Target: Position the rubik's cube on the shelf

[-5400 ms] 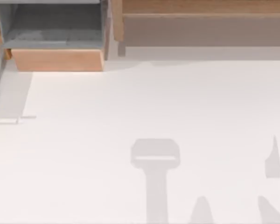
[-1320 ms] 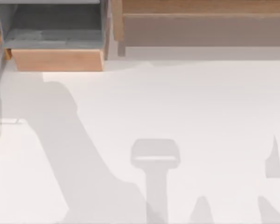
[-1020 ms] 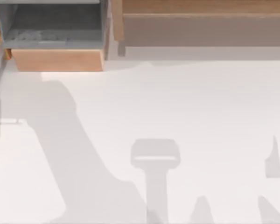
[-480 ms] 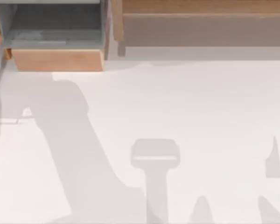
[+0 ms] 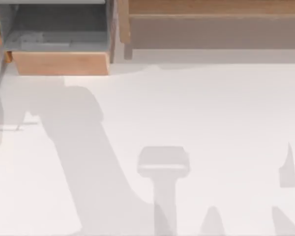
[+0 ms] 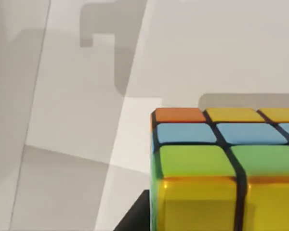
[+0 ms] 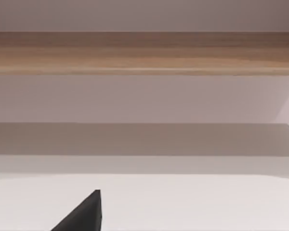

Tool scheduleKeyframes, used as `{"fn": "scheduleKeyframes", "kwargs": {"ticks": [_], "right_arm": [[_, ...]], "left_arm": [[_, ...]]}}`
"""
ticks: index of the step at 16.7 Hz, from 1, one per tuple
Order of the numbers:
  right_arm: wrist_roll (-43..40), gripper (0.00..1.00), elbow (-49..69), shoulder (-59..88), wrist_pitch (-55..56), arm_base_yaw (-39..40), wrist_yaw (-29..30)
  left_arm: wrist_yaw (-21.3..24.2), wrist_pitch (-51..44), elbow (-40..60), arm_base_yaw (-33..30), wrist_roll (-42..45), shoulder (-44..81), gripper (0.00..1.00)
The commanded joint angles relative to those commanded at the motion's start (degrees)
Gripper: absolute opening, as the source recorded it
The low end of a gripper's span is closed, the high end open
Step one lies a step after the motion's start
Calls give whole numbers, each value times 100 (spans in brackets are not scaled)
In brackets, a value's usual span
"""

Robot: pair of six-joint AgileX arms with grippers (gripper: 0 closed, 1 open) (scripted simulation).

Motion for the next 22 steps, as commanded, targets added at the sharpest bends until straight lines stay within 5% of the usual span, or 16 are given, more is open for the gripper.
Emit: {"fn": "scheduleKeyframes", "kwargs": {"ticks": [6, 13, 22], "right_arm": [[0, 100, 0, 0, 0, 0, 0], [0, 100, 0, 0, 0, 0, 0], [0, 100, 0, 0, 0, 0, 0]], "left_arm": [[-950, 43, -623, -966, -12, -1348, 0], [-2320, 568, -2255, -3354, 46, -2158, 0], [-3630, 3141, -4164, -5972, 114, -2162, 0]]}}
